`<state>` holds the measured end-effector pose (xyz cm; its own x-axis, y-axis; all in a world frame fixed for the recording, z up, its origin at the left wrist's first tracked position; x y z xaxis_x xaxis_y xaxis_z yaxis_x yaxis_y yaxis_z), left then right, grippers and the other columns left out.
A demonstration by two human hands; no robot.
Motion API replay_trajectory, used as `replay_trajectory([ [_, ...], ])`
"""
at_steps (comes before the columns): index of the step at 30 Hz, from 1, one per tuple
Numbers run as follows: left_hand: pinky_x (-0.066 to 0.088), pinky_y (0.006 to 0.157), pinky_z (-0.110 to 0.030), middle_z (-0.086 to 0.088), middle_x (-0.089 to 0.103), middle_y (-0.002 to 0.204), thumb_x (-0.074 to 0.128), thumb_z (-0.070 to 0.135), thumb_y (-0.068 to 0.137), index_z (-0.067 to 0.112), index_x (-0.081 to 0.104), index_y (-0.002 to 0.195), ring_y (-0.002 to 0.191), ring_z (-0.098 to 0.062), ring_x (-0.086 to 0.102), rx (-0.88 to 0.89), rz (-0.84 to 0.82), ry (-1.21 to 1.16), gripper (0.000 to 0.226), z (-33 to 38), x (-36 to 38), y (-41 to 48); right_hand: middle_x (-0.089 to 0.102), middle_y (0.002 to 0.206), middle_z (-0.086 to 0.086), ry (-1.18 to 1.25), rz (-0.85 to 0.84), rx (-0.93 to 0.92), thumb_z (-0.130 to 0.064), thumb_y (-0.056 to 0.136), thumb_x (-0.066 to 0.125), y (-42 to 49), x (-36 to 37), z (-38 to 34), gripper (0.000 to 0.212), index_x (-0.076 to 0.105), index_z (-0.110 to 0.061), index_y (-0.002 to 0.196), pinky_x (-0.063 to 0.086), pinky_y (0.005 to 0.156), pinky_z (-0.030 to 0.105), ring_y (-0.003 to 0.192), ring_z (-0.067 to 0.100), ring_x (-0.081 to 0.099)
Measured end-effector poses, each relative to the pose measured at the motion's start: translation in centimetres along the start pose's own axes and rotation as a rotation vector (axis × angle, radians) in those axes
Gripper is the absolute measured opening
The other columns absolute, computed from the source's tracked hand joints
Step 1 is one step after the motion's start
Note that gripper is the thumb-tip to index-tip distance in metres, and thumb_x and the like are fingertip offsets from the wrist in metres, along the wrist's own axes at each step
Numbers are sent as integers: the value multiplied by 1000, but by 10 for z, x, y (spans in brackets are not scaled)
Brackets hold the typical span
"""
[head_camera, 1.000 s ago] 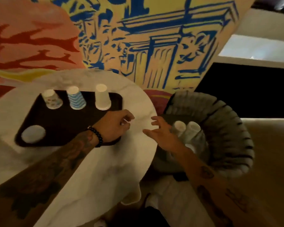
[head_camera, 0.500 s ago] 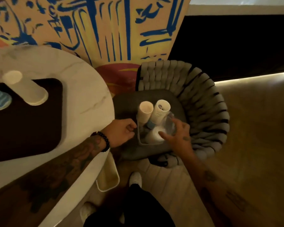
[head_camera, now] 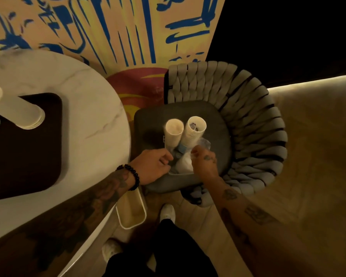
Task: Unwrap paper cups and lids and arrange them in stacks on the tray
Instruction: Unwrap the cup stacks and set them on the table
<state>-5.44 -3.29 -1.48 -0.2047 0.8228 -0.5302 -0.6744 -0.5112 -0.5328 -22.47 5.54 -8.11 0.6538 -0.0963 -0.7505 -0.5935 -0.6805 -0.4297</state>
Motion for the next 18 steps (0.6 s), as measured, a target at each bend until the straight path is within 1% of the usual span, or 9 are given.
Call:
replay_trajectory([
  [2,51,98,-31,1,67,114,66,21,94,22,63,120,106,-11,63,7,6,-7,27,0,-1,1,64,113,15,27,7,18,-14,99,52,2,-7,-2,16,66,-14,108,56,90,43,102,28,62],
  [4,51,98,-30,0,67,115,66,20,93,22,63,120,105,-11,63,12,12,-12,27,-1,-3,1,62,109,11,57,2,-9,-8,97,53,1,-16,-6,17,66,-13,107,56,89,41,99,23,59],
  [7,51,96,-28,0,67,116,66,19,93,21,63,121,105,-11,63,8,29,-22,28,-2,-6,2,62,101,5,57,33,-109,-1,94,57,-6,-37,-22,17,67,-9,104,54,82,32,95,19,58],
  [9,51,93,-25,0,65,119,69,17,91,22,61,124,104,-11,62,16,55,-56,34,-3,-10,-1,66,97,4,85,69,-188,-4,94,61,-14,-52,-39,11,69,-10,98,54,76,26,90,16,62],
  [11,49,86,-18,0,61,125,72,17,89,21,55,133,103,-10,59,40,64,-89,47,-1,-12,-2,68,89,3,106,71,-271,-7,94,63,-24,-68,-59,8,68,-13,91,53,67,21,80,11,65],
  [12,47,85,-17,1,59,129,74,17,87,21,50,138,105,-10,57,53,69,-99,56,0,-14,-3,69,85,2,125,68,-312,-7,93,63,-28,-76,-70,9,68,-14,89,55,63,22,74,9,67],
  [14,48,91,-24,1,54,134,79,20,82,23,42,145,112,-12,54,88,121,-103,73,1,-23,-12,71,82,2,166,63,-398,-5,93,63,-45,-92,-103,11,72,-11,93,60,62,27,67,7,69],
  [16,46,98,-29,1,49,137,84,23,76,26,37,148,119,-14,51,133,185,-124,86,0,-35,-22,72,79,3,205,55,-480,-7,94,61,-65,-108,-142,11,72,-7,95,59,61,22,64,6,69],
  [18,45,100,-30,3,47,138,88,25,71,30,36,146,120,-13,48,213,252,-174,92,0,-49,-37,70,75,-3,234,47,-568,-10,95,62,-89,-121,-180,11,71,-4,93,55,55,16,61,4,68],
])
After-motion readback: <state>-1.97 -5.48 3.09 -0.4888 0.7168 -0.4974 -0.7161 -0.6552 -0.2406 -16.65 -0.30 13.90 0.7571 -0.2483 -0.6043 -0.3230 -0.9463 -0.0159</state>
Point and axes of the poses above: each hand's wrist, its own y-axis towards the middle knuckle, its own x-axis out of the palm, z = x × y, the point moved 3 cm from there along y, towards the middle knuckle
